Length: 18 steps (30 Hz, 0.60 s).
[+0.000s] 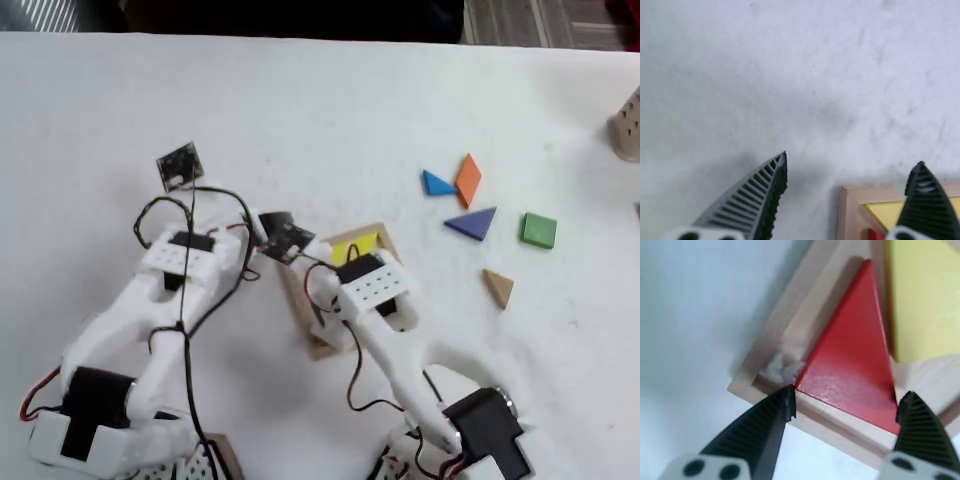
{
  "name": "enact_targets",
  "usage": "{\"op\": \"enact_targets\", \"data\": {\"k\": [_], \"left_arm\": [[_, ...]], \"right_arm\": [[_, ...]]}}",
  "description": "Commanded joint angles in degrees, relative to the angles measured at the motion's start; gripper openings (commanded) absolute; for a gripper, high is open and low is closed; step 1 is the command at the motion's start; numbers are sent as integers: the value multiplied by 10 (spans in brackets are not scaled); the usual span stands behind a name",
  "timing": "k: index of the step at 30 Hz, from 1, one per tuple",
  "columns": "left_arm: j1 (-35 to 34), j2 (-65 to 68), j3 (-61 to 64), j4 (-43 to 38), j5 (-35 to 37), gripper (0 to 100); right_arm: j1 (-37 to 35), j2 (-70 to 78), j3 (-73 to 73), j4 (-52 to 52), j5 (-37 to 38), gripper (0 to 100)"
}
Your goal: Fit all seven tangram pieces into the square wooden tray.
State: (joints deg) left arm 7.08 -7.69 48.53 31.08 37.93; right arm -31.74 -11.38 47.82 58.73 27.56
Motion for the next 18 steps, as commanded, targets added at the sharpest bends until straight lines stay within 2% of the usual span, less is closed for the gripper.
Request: {"op": "enact_targets", "data": {"k": [1,4,9,14,18], "left_arm": [[-4,-4,-18,-11,-6,372],[-4,-4,-18,-11,-6,372],[-4,-4,-18,-11,-6,372],[-4,-4,-19,-9,-6,372],[-5,-4,-19,-9,-6,372]], "right_arm": [[6,-14,-1,-8,13,333],[-5,-14,-3,-9,13,378],[-34,-14,-4,-7,8,380],[-27,-14,-2,-9,5,380],[-11,-13,0,-9,-28,380]]}}
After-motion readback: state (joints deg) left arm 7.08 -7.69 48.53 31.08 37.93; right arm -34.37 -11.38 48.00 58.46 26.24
